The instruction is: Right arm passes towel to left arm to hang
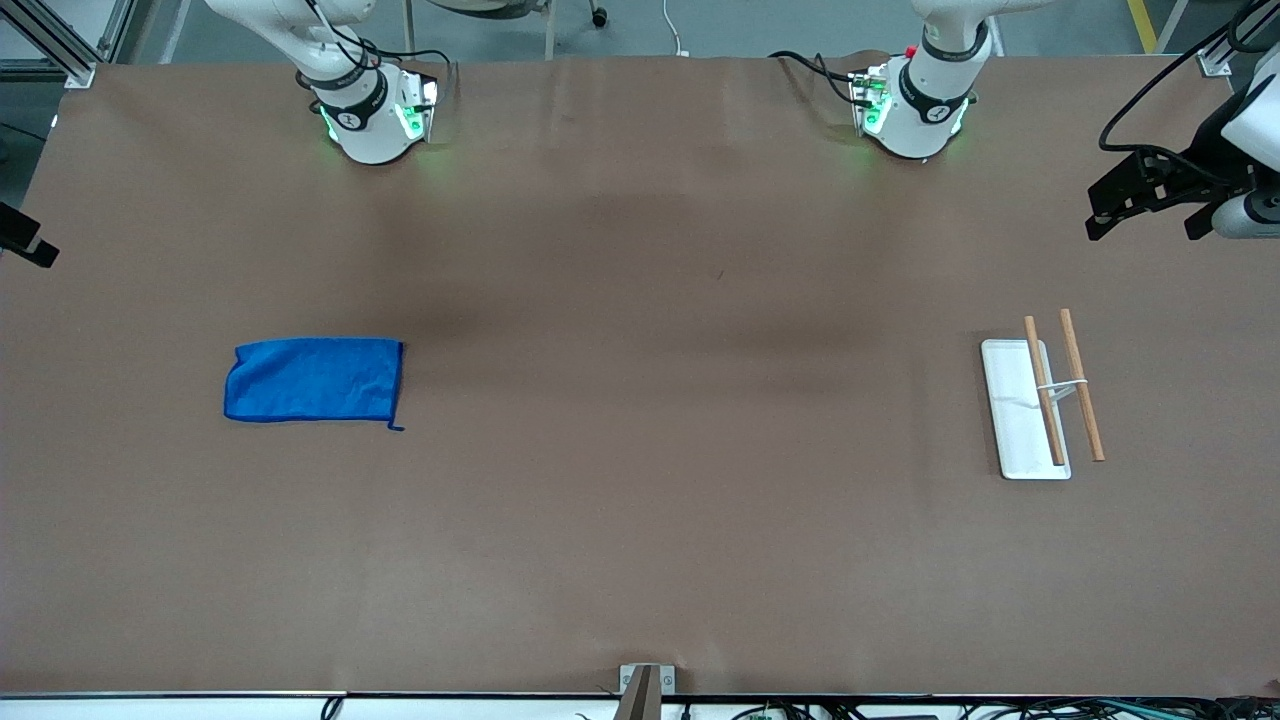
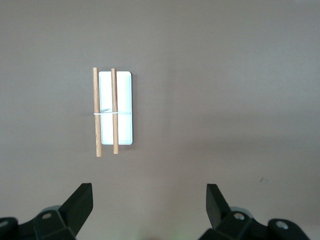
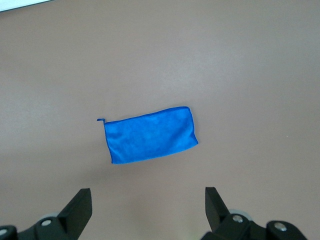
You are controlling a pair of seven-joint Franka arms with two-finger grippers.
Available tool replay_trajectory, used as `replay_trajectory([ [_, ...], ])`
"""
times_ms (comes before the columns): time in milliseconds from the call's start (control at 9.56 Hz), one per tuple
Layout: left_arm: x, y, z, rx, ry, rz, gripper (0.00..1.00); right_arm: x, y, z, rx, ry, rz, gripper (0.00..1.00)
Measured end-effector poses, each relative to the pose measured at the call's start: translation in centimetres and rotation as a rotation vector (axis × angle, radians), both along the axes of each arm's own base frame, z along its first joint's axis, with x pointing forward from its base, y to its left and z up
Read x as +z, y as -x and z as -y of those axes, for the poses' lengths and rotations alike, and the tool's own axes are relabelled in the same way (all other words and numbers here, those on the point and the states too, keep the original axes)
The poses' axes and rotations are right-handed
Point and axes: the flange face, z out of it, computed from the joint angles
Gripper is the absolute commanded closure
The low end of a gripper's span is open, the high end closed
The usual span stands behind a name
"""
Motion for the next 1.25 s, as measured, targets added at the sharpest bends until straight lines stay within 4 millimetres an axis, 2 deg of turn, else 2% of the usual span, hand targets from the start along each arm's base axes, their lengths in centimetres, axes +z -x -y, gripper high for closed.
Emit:
replay_trajectory([
  [523,0.0,0.0,-0.1,0.001,0.000,-0.001,0.00,0.0,0.0,-0.1,0.003,0.000,-0.001,0.00],
  [732,-0.1,-0.1,-0.1,0.002,0.000,-0.005,0.00,-0.7,-0.4,-1.1,0.023,0.016,-0.021,0.00],
  [837,-0.3,-0.2,-0.2,0.003,0.000,-0.008,0.00,-2.5,-1.3,-1.8,0.037,0.018,-0.055,0.00],
  [941,-0.5,-0.3,-0.4,0.005,0.001,-0.013,0.00,-5.9,-2.7,-2.1,0.046,0.018,-0.088,0.00],
  [1046,-0.9,-0.5,-0.4,0.005,0.002,-0.021,0.00,-10.6,-4.0,-2.0,0.059,0.018,-0.106,0.00],
  [1255,-1.9,-1.2,-0.5,0.006,0.005,-0.039,0.00,-19.9,-4.8,-1.8,0.089,0.018,-0.119,0.00],
])
